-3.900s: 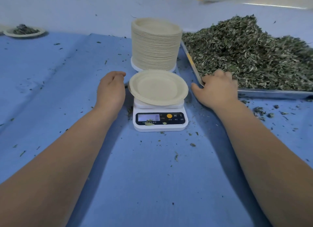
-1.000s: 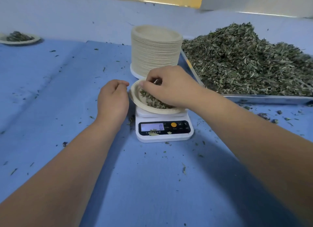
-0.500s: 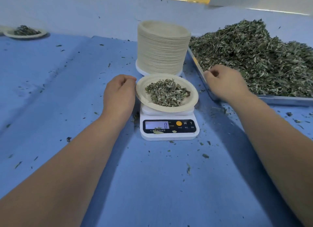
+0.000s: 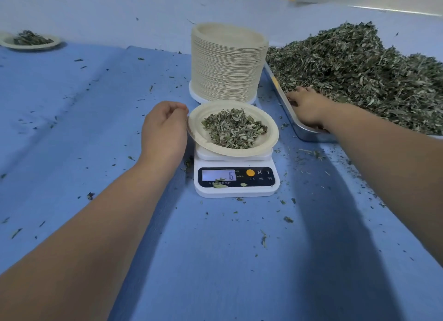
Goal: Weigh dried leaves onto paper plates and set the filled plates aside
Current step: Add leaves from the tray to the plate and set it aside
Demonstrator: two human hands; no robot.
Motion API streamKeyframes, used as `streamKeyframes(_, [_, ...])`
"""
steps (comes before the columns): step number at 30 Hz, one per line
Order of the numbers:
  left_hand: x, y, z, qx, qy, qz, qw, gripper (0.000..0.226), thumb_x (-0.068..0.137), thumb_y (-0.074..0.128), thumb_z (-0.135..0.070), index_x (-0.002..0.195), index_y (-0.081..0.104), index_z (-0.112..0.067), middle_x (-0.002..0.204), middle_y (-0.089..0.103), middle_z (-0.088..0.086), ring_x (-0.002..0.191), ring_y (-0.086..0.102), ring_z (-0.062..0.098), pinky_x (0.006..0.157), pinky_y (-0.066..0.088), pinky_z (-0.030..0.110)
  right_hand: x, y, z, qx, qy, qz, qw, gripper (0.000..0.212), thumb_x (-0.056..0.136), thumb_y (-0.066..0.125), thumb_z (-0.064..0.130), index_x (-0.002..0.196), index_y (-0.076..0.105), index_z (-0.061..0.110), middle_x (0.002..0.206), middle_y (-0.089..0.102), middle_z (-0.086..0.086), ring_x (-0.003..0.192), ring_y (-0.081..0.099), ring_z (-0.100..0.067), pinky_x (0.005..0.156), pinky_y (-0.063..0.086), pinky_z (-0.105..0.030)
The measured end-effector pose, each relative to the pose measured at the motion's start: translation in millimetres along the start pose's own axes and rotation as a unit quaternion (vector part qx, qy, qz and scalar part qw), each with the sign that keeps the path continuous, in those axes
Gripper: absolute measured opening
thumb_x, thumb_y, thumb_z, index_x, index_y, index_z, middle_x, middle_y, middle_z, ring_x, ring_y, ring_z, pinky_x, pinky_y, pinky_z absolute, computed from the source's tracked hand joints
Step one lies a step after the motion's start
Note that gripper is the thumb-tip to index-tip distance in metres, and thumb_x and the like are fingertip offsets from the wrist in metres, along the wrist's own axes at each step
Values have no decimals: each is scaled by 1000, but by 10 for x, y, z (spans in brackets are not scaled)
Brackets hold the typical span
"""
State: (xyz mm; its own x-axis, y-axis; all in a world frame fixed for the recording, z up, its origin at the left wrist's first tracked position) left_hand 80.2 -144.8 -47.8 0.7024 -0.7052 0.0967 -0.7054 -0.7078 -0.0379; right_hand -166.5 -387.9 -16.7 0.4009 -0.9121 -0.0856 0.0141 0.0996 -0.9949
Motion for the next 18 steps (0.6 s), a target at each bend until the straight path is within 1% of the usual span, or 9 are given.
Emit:
streamKeyframes(1, [6,0,6,0,-1,0,1000,27,74,49,-31,88,72,-29,98,73,-13,99,67,11,99,55,50,6,11,-12,-8,12,11,1000,51,109,31,31,159,24,27,167,12,-13,153,7,-38,122,17,-57])
streamKeyframes(4, [30,-8,20,-3,-7,-7,1000,29,74,49,-32,92,73,-27,88,71,-19,94,67,12,97,56,50,-40,54,0,13,27,46,999,50,110,27,30,159,24,25,164,25,-12,147,28,-36,118,25,-46])
streamKeyframes(5, [33,-7,23,-3,-8,-9,1000,30,75,50,-32,93,73,-26,82,70,-21,90,66,11,97,57,50,-59,68,1,24,30,51,998,50,110,27,29,160,24,25,163,28,-11,146,31,-35,117,26,-44])
streamKeyframes(8, [27,-4,16,-1,-10,-9,1000,31,76,49,-33,94,73,-26,76,68,-23,88,66,11,96,57,49,-96,46,5,30,31,51,998,49,110,26,26,160,26,25,163,29,-9,147,30,-33,117,26,-43])
streamKeyframes(11, [16,-5,6,0,-10,-12,1000,31,76,49,-32,94,73,-26,79,68,-20,89,66,11,96,57,49,-173,2,25,34,41,43,998,48,110,28,22,158,31,23,163,29,-9,147,30,-33,116,26,-41])
streamKeyframes(13, [16,-1,-2,2,-11,-14,1000,31,76,49,-32,94,73,-26,82,68,-18,88,66,11,96,57,49,-250,-8,51,49,54,50,996,47,110,26,19,157,32,20,164,26,-14,148,26,-37,116,24,-43])
streamKeyframes(15, [10,1,-10,8,-10,-11,1000,32,75,48,-33,94,73,-26,80,68,-20,86,65,10,95,57,49,-319,-26,79,47,47,53,996,45,109,26,17,151,41,13,156,37,-19,140,35,-39,112,29,-44])
streamKeyframes(17, [6,-1,-10,9,-8,-8,1000,31,75,48,-32,93,73,-26,74,67,-26,85,64,8,95,58,49,-397,-69,95,39,32,67,996,40,106,33,17,138,56,9,142,54,-18,125,50,-35,104,39,-42])
streamKeyframes(18, [5,-2,-8,9,-8,-8,1000,31,75,48,-32,93,73,-26,73,66,-26,85,64,8,94,58,49,-446,-99,96,32,21,76,996,39,104,37,17,134,60,9,137,57,-17,121,53,-34,104,41,-42])
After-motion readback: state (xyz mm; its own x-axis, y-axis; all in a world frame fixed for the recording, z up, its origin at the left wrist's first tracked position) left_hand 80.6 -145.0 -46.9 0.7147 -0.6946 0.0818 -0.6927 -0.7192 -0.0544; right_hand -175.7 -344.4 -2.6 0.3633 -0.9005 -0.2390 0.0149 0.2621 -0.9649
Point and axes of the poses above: each hand's wrist, its own x-axis towards the middle knuckle, its own y-axis out of the palm, z = x × y, the point moved 3 cm from there along x, towards the middle knuckle
